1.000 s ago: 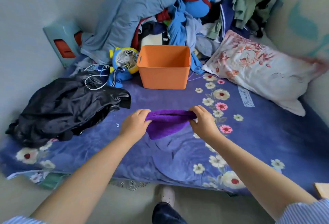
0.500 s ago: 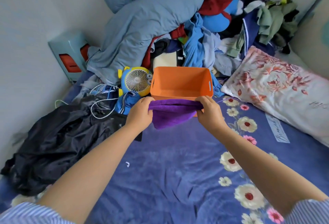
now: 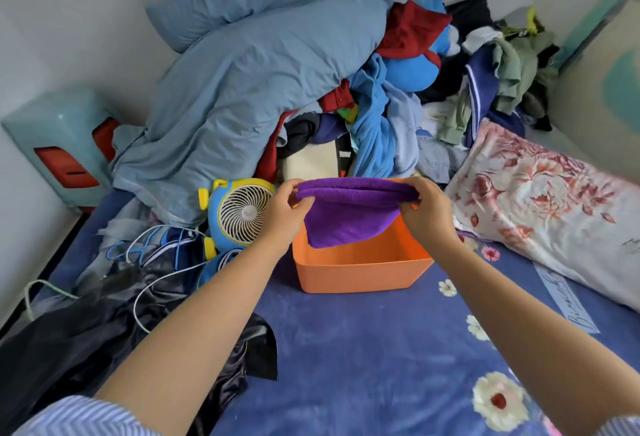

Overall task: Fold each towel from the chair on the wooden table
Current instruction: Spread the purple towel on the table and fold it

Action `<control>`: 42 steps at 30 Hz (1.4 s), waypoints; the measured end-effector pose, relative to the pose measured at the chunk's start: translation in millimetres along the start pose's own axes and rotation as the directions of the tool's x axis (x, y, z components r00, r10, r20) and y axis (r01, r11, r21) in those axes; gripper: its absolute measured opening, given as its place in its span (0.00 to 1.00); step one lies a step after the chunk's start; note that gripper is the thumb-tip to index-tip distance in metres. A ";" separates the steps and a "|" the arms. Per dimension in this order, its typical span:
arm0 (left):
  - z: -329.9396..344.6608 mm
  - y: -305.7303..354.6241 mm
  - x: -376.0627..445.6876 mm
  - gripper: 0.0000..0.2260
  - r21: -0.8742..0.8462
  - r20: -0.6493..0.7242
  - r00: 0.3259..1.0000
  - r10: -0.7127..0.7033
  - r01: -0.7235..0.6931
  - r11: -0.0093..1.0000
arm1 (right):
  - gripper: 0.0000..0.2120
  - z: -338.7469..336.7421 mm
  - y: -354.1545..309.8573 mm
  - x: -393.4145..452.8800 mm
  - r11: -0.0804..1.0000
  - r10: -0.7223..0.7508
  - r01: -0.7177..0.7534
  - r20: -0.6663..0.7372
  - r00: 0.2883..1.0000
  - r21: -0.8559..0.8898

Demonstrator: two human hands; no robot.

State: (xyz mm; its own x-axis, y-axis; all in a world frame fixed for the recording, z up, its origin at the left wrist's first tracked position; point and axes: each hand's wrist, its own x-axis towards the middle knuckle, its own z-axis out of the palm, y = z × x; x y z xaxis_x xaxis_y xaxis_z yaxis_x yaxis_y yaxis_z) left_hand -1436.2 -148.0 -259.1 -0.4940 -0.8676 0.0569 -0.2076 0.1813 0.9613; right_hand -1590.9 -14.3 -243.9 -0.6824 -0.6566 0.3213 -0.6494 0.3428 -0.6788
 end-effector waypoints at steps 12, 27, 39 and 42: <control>58.4 -135.0 124.8 0.10 0.021 -0.074 0.960 -0.271 0.273 0.962 | 0.11 133.6 100.8 99.8 0.874 0.264 -0.361 0.304 0.915 0.326; 156.8 -307.9 198.3 0.19 0.435 -0.235 0.637 -0.734 0.744 0.507 | 0.03 315.3 250.6 137.3 0.739 0.589 -0.642 0.659 0.468 -0.205; 180.9 -353.9 238.8 0.17 0.400 -0.434 0.669 -0.604 0.743 0.536 | 0.19 382.4 293.7 144.1 0.825 0.556 -0.534 0.424 0.715 -0.182; 187.7 -356.5 231.7 0.16 0.362 -0.476 0.713 -0.514 0.692 0.624 | 0.20 384.0 293.4 136.4 0.819 0.556 -0.564 0.390 0.734 -0.106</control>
State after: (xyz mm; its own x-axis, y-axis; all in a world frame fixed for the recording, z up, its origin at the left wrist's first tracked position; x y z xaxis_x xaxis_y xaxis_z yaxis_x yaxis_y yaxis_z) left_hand -1635.2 -326.6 -639.2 0.1565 -0.9326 -0.3253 -0.7774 -0.3194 0.5419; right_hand -1745.6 -261.2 -652.8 -0.7311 -0.5537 -0.3986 -0.1830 0.7220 -0.6673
